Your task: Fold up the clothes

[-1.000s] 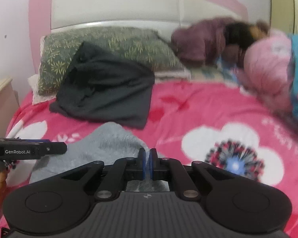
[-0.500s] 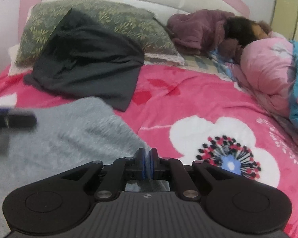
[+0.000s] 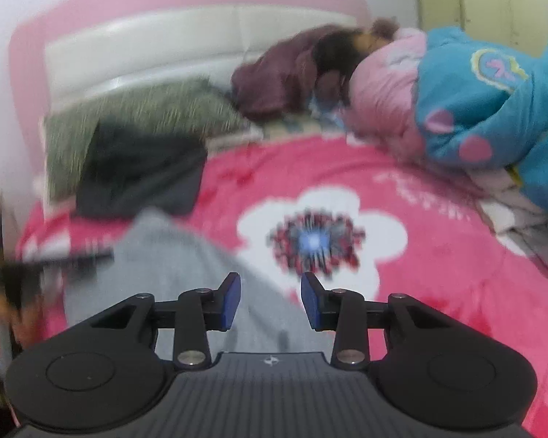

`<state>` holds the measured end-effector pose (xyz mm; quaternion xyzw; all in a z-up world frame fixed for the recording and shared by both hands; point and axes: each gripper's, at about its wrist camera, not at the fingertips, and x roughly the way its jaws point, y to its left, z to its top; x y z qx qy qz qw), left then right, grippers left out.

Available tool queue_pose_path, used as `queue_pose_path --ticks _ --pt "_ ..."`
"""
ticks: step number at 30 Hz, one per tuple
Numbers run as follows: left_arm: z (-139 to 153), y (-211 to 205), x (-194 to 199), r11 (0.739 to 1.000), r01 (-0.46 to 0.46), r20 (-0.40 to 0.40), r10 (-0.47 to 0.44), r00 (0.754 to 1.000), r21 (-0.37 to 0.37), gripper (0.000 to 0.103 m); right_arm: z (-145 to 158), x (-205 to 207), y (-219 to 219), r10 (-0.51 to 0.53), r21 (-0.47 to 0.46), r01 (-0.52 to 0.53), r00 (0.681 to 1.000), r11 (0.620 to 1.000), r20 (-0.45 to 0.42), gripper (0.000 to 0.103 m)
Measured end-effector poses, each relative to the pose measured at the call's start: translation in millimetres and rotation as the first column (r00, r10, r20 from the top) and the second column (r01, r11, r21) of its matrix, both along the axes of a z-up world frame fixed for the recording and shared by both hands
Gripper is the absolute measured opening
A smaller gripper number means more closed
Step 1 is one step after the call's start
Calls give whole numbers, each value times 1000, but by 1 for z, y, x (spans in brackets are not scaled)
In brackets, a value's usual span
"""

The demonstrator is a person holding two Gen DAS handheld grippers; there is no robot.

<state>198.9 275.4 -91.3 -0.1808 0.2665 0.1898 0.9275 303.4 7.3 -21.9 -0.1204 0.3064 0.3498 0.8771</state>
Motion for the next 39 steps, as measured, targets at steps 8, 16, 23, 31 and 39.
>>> queue_pose_path --ticks 8,16,23,31,39 --pt "-3 3 4 1000 -21 -5 21 1000 -10 67 -33 -14 -40 1 -74 -5 998 997 -55 24" --pt "-3 3 4 1000 -19 -5 19 1000 -7 68 -39 -11 -47 9 -75 -15 997 997 -80 11" --pt "-2 2 5 1000 -8 -11 8 1000 8 68 -50 6 -38 18 -71 -30 986 997 -163 25" --pt "1 -2 7 999 -7 -19 7 1000 40 66 -26 -10 -38 0 -73 -4 999 997 -45 1" --pt "3 -2 13 1000 -19 -13 19 1000 17 65 -2 0 -43 -33 -83 37 998 996 51 1"
